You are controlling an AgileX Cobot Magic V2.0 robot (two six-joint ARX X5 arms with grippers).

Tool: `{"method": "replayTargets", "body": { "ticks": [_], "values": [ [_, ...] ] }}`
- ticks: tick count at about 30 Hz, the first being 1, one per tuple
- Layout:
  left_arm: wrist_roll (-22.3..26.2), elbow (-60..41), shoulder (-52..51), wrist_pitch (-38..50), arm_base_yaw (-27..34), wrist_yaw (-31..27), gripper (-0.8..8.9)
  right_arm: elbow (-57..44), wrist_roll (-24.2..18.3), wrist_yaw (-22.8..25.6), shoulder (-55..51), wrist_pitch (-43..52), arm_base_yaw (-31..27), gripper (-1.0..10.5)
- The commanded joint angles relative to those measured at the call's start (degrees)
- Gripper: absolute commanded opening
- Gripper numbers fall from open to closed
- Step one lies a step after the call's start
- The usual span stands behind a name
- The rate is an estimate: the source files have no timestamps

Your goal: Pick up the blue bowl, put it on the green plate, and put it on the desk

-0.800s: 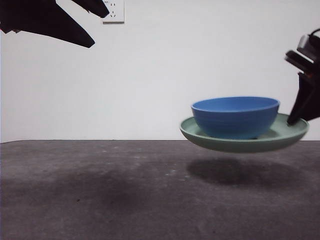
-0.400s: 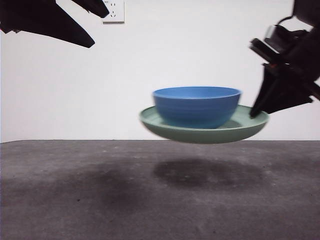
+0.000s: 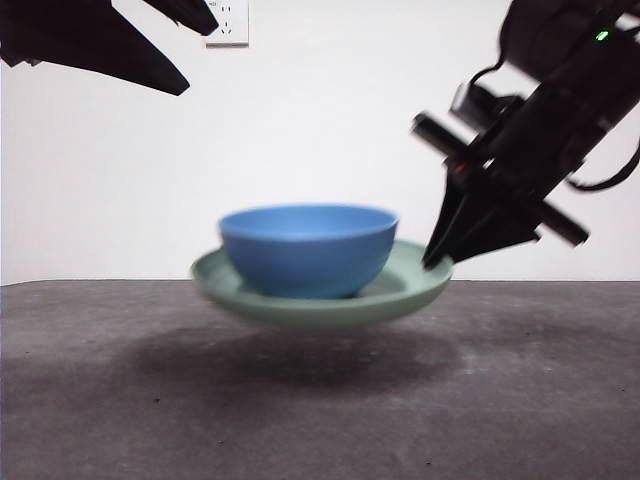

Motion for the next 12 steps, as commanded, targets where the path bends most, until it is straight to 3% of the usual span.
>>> {"method": "replayTargets", "body": {
  "ticks": [1,12],
  "values": [
    [0.3,0.5,0.2,0.2,-0.4,0.3,2.25,1.0,2.4,0.5,3.2,2.1,1.2,0.1],
    [0.3,0.5,0.2,0.2,-0.4,0.3,2.25,1.0,2.5,2.2,9.2,3.2,1.6,0.1]
  ]
}}
